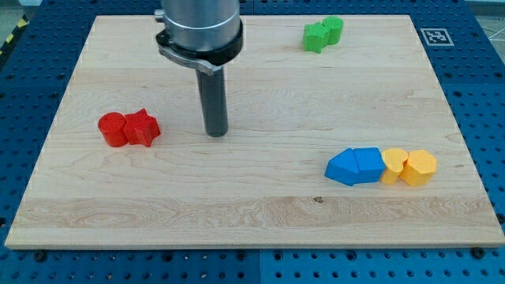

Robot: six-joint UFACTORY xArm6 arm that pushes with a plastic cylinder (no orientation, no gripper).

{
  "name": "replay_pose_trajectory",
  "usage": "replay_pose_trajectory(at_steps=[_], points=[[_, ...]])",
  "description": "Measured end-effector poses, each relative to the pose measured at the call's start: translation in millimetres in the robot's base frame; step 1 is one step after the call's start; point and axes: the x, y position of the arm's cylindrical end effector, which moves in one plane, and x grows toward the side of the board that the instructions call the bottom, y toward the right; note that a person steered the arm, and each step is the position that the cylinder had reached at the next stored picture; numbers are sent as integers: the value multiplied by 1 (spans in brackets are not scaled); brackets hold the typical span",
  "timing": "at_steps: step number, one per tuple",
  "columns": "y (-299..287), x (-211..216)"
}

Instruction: Slide the red circle along with red star to right a bit

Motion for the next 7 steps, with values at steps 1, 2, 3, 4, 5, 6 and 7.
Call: replay_pose_trajectory(at_steps=[1,2,3,4,5,6,7], points=[[-10,2],[-4,2],[-4,2],[0,17],[-44,66],[-119,63],[-179,32]])
